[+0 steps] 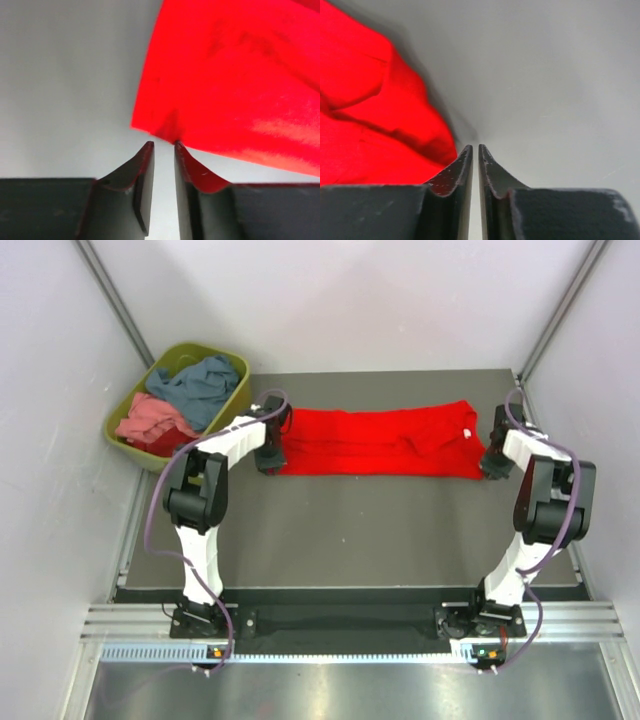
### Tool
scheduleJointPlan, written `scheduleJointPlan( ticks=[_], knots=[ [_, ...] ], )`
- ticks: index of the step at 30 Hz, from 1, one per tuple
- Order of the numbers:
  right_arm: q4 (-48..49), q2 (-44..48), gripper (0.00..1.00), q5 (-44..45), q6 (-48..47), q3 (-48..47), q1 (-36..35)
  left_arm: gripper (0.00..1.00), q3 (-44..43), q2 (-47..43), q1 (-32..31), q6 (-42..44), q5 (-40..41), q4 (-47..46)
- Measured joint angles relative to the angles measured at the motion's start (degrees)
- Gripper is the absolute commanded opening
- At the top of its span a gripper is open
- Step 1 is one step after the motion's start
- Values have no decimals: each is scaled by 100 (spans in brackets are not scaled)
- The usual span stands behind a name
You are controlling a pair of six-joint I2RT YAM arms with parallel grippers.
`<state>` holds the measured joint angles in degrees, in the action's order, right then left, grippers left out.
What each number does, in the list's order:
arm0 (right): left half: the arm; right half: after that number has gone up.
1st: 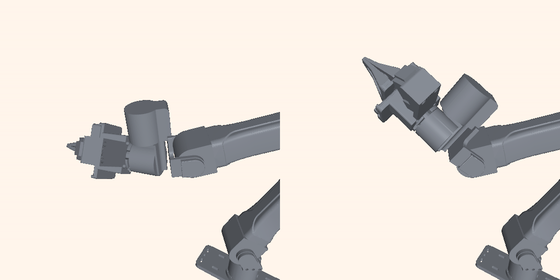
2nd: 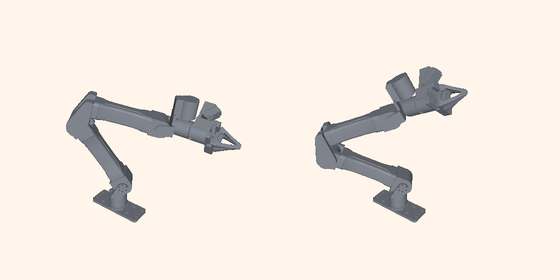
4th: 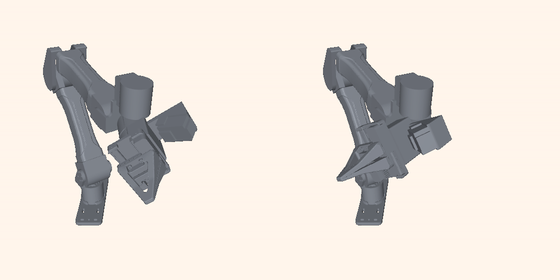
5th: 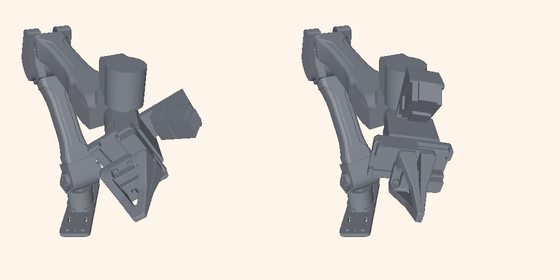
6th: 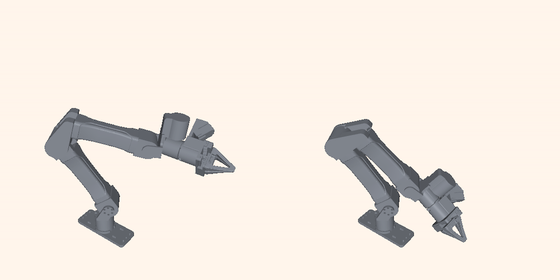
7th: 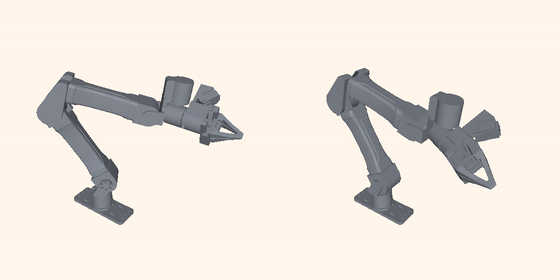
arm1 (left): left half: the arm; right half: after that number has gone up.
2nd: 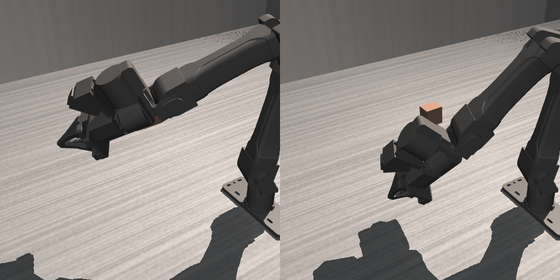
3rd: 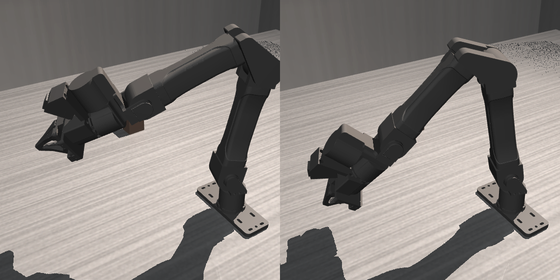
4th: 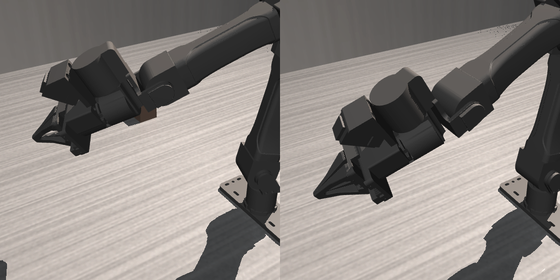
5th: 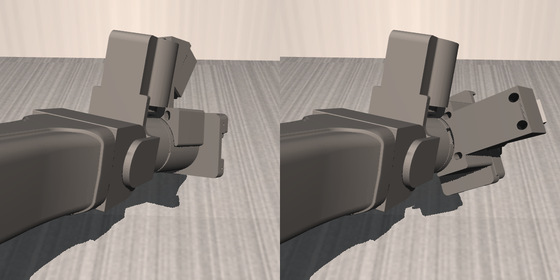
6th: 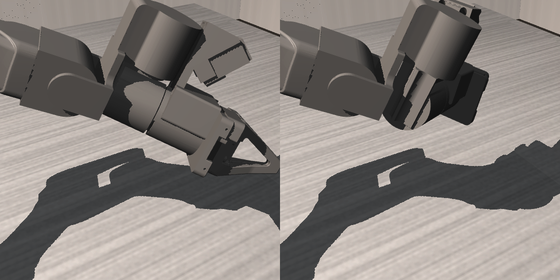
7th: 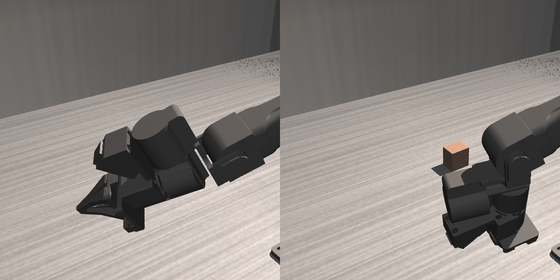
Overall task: Fold and stack the t-shirts
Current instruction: Fold the tshirt
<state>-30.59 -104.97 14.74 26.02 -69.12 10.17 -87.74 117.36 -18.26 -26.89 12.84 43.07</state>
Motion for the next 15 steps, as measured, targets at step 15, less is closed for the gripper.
scheduleJointPlan(
  ticks=[15],
  knots=[
    [109,-52,41,-758,256,-1725,-1672,31,-2164,297,22,916,-728,409]
  ],
)
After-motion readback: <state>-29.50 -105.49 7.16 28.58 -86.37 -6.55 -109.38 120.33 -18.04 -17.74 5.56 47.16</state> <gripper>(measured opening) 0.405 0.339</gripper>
